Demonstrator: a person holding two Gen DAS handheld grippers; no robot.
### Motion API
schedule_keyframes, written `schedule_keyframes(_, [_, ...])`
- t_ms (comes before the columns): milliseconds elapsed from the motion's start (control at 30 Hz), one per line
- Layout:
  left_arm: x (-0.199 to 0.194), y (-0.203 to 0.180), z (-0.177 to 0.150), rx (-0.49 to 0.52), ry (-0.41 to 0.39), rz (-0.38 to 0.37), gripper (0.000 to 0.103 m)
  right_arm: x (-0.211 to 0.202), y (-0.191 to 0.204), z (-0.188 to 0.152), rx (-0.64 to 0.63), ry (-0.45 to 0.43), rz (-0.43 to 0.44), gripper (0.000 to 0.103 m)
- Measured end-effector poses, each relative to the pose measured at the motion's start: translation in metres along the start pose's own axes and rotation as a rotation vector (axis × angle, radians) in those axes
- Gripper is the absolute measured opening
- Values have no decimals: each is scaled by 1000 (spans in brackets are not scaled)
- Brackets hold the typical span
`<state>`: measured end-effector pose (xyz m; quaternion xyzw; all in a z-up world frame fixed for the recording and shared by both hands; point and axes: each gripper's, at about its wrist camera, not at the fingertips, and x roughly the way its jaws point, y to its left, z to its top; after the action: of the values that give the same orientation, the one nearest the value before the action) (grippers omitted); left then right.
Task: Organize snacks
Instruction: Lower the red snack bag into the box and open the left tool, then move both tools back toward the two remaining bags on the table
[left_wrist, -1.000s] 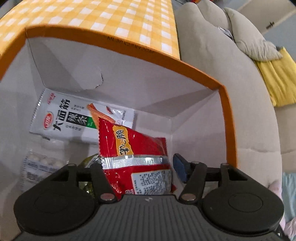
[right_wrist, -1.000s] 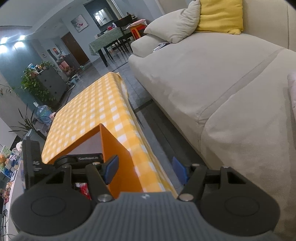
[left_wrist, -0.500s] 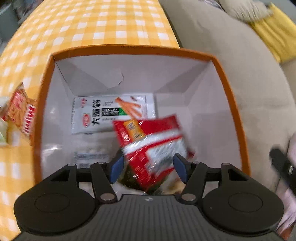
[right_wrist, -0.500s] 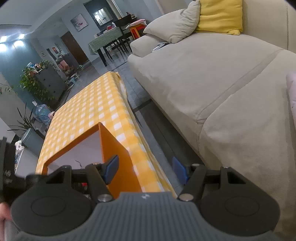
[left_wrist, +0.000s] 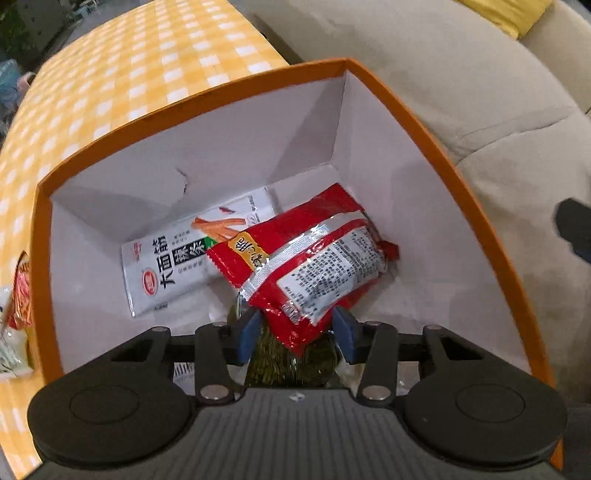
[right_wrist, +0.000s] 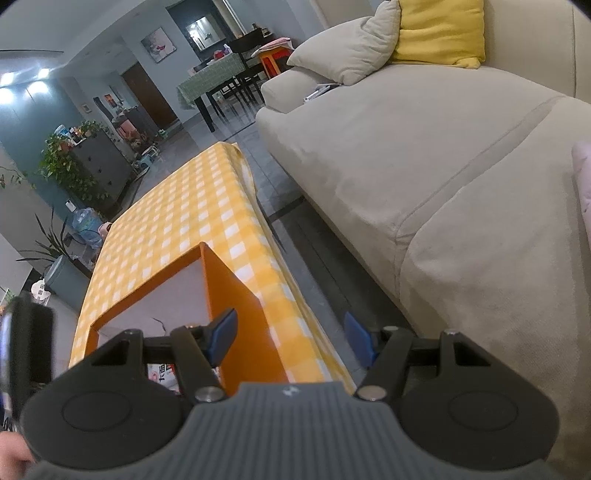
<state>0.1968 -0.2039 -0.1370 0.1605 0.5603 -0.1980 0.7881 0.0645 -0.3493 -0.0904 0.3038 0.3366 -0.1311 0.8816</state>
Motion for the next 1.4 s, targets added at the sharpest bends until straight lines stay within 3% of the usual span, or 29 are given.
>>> schedule_keyframes(200, [14,1,13,-76,-52,67,53,1,-7,2,30,1,-12,64])
schedule_keyframes(333, [18,7,17,-111,-29,69,53,-2,-9,3,43,-15,-3,64])
schedule_keyframes(567, [3,6,6,-76,-54,47,71,0,-6,2,32,-3,3,64])
schedule_keyframes(1000, [-60,6,-27,-105,-54,87,78,-11,25,-1,-124,82,32,64])
schedule_keyframes(1133, [-86,14,-43,-96,-74,113,78,-18,29,1,-119,126,119,64])
schedule_keyframes(1400, [-133,52,-78,-151,-108,151,78,-25,68,-15,-259,175,165,64])
